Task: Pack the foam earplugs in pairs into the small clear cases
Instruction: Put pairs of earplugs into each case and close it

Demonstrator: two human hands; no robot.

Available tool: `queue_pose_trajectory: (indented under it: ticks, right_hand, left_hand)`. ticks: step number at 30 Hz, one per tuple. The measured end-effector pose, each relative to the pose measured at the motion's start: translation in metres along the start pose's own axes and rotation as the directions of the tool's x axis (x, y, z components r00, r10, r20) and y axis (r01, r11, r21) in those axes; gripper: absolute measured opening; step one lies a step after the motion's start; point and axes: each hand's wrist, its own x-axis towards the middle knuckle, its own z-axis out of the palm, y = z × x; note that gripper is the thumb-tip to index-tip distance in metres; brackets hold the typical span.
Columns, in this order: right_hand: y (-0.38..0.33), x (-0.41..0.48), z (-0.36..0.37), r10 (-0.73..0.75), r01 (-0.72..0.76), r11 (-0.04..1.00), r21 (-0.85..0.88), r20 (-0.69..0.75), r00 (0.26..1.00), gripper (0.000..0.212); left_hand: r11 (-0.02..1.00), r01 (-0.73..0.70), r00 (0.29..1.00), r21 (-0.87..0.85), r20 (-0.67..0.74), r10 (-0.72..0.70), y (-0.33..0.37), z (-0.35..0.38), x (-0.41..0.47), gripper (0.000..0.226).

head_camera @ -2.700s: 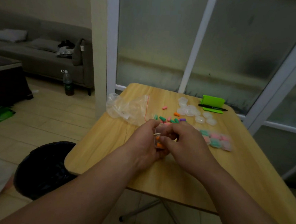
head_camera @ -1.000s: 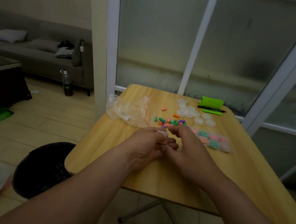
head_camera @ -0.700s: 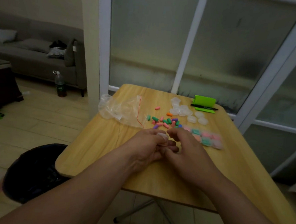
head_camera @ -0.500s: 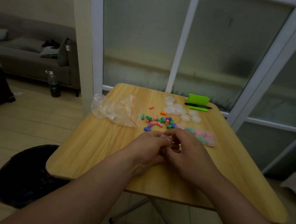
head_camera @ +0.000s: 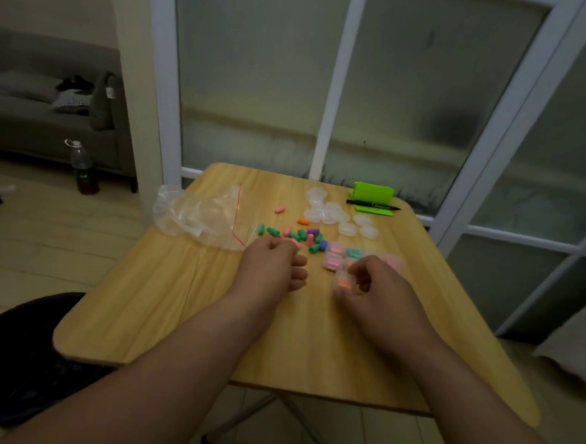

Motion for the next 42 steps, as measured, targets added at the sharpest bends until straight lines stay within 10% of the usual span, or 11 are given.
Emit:
queue_pose_trajectory:
  ticks: [23, 42]
  right_hand:
    - [0.005, 0.045, -0.001, 0.038, -0.03, 0.997, 0.065, -0.13, 0.991, 0.025]
    - [0.011, 0.182, 0.02, 0.052, 0.017, 0.892, -0.451, 0.14, 0.989, 0.019]
  left_hand:
    - [0.991, 0.017, 0.999, -0.131, 0.041, -0.011, 0.033, 0.0, 0.014, 0.039]
    - [0.989, -0.042, 0.999, -0.141, 0.005, 0.043, 0.04, -0.002, 0.036, 0.022]
